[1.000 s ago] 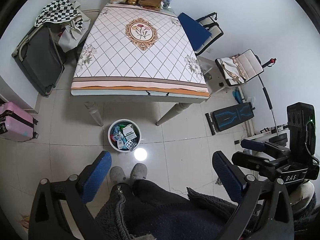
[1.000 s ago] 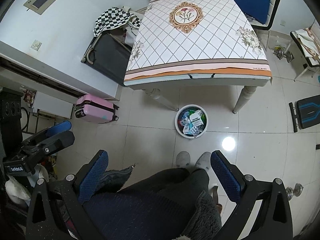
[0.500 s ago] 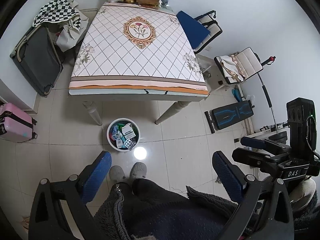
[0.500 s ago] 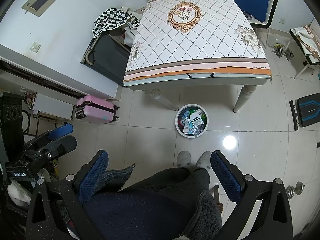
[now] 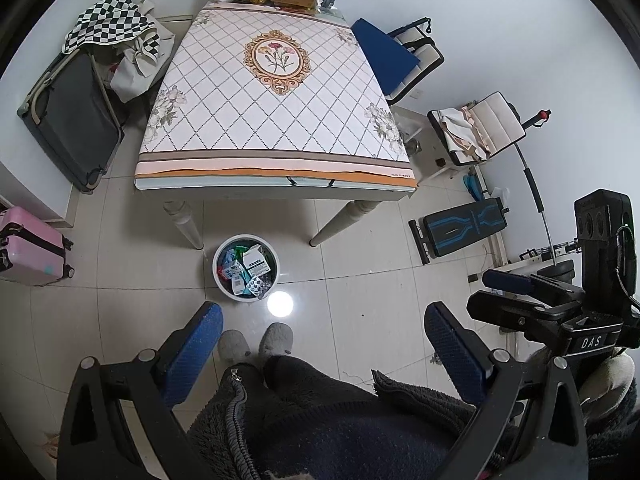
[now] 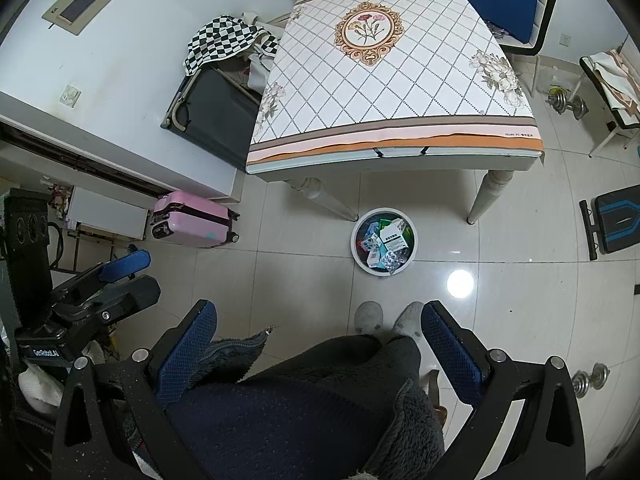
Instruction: Collect trash
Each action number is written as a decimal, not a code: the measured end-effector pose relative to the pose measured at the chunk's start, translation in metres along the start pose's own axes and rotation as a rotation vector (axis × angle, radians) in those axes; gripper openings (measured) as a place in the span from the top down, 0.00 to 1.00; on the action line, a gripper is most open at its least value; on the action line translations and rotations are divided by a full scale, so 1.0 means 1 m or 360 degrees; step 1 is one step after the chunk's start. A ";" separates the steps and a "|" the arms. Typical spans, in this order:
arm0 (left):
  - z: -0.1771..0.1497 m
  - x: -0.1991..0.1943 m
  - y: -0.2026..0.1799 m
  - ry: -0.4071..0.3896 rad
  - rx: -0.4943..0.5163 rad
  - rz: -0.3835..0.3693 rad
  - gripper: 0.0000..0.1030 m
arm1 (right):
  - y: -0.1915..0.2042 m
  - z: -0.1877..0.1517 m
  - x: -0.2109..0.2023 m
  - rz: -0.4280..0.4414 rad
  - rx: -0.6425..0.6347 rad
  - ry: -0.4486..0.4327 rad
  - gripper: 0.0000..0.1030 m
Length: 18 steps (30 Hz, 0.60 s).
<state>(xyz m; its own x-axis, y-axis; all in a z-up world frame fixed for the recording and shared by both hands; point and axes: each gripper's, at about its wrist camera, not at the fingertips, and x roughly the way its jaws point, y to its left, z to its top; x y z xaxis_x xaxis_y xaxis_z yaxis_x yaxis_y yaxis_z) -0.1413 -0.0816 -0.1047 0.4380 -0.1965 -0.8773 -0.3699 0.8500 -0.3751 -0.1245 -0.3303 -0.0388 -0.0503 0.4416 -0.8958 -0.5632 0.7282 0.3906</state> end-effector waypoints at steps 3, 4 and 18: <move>-0.002 0.002 -0.001 0.0004 0.0014 -0.0001 0.00 | 0.002 0.000 0.001 -0.0001 0.0002 -0.0002 0.00; -0.001 0.002 -0.001 0.0003 0.0008 -0.0002 0.00 | 0.002 0.001 0.001 0.0001 0.0003 -0.0001 0.00; -0.002 0.002 -0.003 0.0002 0.0007 -0.0002 0.00 | 0.003 0.002 0.000 0.0003 0.0004 -0.0001 0.00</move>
<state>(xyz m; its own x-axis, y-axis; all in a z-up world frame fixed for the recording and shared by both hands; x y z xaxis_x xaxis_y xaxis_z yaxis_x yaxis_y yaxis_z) -0.1409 -0.0853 -0.1061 0.4373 -0.1982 -0.8772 -0.3658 0.8519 -0.3748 -0.1245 -0.3274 -0.0370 -0.0505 0.4433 -0.8949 -0.5610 0.7288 0.3927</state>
